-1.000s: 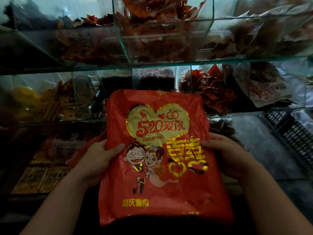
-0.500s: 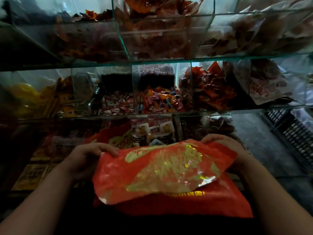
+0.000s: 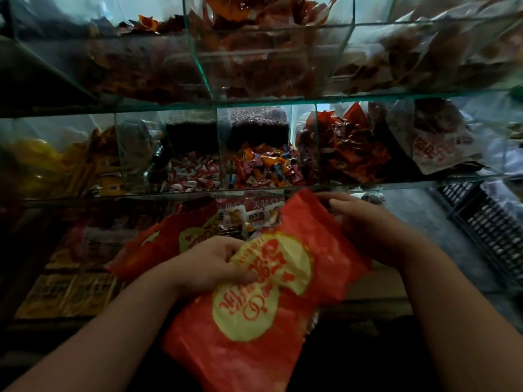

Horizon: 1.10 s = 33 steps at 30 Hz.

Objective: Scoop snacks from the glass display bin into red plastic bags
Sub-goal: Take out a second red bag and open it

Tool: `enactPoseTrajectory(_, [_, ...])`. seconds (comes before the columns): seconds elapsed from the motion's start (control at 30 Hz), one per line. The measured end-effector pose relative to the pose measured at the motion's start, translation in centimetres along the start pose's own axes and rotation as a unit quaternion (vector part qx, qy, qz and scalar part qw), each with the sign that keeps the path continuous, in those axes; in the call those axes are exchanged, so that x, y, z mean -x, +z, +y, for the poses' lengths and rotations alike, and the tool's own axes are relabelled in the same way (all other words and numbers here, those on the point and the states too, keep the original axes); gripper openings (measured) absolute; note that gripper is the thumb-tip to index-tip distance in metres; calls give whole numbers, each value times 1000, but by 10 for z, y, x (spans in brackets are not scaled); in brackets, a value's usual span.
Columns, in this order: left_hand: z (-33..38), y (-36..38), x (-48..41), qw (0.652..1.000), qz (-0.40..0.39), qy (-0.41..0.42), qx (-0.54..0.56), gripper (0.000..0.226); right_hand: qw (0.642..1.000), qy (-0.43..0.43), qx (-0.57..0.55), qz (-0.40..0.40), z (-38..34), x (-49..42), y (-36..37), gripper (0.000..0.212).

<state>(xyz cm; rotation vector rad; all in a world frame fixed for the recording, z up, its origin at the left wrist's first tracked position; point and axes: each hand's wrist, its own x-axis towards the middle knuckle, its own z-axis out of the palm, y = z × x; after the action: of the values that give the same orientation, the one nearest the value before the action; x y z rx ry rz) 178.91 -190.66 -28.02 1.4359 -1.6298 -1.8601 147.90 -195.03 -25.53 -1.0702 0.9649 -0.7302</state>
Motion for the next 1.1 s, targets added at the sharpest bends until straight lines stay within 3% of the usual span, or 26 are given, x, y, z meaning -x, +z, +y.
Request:
enactPoseTrajectory(0.1, [-25, 5, 3, 991, 27, -1, 131, 40, 996, 60, -57, -39, 19, 11, -20, 83])
enactPoseTrajectory(0.17, [-35, 14, 6, 982, 36, -1, 185, 46, 992, 35, -114, -35, 31, 16, -29, 95])
enactPoseTrajectory(0.27, [-38, 23, 5, 950, 123, 30, 287, 41, 976, -6, -217, -31, 43, 21, -24, 112])
enactPoseTrajectory(0.33, [-33, 33, 1, 933, 168, 50, 314, 42, 984, 5, -177, -36, 48, 25, 1, 102])
enactPoseTrajectory(0.43, [-24, 50, -6, 927, 184, 74, 318, 44, 997, 23, -58, -35, 54, 25, 41, 56])
enactPoseTrajectory(0.6, [-18, 53, -9, 941, 232, 86, 229, 42, 1000, 7, 2, 20, 53, 30, 47, 47])
enactPoseTrajectory(0.7, [-23, 45, -7, 933, 183, 103, 293, 47, 999, 3, -14, 39, 56, 32, 42, 41])
enactPoseTrajectory(0.83, [-21, 44, -8, 900, 146, 106, 397, 34, 994, -15, -101, 28, 64, 34, 42, 29])
enactPoseTrajectory(0.93, [-20, 39, -6, 861, 139, 81, 483, 32, 997, -50, -43, 51, 66, 33, 43, 28])
enactPoseTrajectory(0.97, [-19, 35, -6, 865, 130, 74, 478, 36, 996, -63, -15, 58, 66, 32, 40, 27])
enactPoseTrajectory(1.03, [-16, 30, -4, 909, 122, 35, 397, 44, 994, -89, 29, 63, 64, 31, 35, 26])
enactPoseTrajectory(1.1, [-15, 30, -3, 932, 65, -19, 356, 51, 986, -137, 61, 72, 60, 32, 33, 24])
